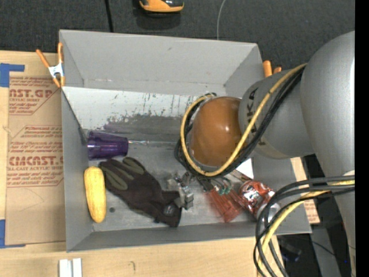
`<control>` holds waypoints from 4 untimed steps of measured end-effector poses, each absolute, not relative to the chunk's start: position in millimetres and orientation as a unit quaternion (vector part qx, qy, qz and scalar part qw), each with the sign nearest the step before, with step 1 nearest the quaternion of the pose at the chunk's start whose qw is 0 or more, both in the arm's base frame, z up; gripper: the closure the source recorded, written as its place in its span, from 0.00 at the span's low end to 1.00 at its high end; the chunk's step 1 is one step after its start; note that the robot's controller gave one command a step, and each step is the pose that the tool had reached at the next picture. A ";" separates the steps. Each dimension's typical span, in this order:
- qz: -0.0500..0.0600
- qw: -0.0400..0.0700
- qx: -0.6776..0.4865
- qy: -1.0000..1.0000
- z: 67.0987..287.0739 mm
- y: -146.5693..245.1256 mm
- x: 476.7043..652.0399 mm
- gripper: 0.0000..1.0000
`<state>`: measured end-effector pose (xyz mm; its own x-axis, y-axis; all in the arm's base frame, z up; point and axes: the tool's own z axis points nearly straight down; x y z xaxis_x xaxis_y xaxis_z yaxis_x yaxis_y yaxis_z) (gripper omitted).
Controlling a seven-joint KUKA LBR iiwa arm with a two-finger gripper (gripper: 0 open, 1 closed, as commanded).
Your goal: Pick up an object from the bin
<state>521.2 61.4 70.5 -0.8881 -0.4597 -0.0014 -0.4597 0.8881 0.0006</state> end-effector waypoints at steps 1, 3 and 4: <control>0.000 0.001 -0.237 0.972 70.5 61.4 521.2 1.00; 0.000 0.001 -0.218 0.976 140.1 55.1 523.8 1.00; 0.000 0.002 -0.217 0.976 258.1 47.8 526.1 1.00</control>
Offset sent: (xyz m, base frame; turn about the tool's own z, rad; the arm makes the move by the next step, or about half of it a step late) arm 0.0024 -0.0070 0.0700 0.0389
